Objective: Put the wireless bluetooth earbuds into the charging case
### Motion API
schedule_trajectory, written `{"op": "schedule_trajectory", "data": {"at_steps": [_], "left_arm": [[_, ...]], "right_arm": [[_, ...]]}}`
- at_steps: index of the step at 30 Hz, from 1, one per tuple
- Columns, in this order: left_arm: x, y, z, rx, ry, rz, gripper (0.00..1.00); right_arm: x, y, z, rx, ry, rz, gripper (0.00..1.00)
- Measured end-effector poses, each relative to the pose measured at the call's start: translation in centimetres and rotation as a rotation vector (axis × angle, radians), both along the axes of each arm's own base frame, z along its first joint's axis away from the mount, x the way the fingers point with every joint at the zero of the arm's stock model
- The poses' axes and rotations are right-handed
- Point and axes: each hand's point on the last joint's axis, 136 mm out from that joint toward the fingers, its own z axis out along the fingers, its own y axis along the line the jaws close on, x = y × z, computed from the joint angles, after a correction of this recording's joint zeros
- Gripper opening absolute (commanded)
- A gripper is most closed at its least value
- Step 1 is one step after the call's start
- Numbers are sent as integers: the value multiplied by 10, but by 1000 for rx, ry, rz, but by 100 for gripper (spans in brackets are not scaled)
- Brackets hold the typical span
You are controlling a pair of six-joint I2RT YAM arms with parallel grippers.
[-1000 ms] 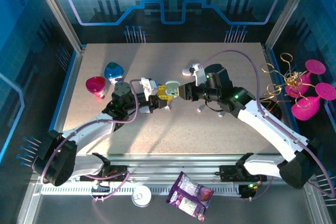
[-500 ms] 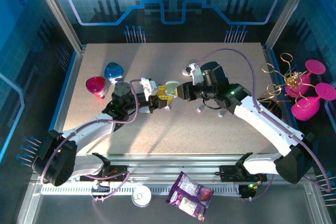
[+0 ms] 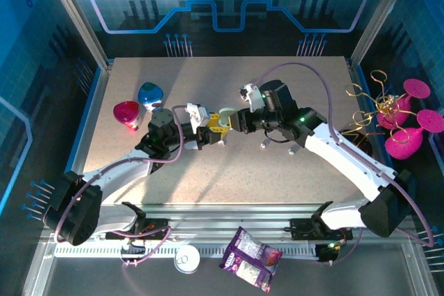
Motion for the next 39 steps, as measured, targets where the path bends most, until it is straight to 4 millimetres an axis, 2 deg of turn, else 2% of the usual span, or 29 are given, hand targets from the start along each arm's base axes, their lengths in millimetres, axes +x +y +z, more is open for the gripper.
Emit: {"op": "schedule_trajectory", "data": {"at_steps": [10, 17, 25, 35, 39], "left_arm": [[0, 0, -3, 7, 13, 0, 33], [0, 0, -10, 20, 39, 1, 33], [0, 0, -11, 23, 39, 1, 33], [0, 0, -11, 35, 3, -2, 33], [0, 0, -11, 37, 0, -3, 33]], "right_arm": [[-1, 2, -5, -59, 5, 24, 26], [-1, 1, -13, -95, 20, 27, 14], [0, 0, -12, -98, 14, 23, 14], [0, -8, 10, -51, -40, -1, 15], [2, -7, 13, -43, -51, -3, 15]]}}
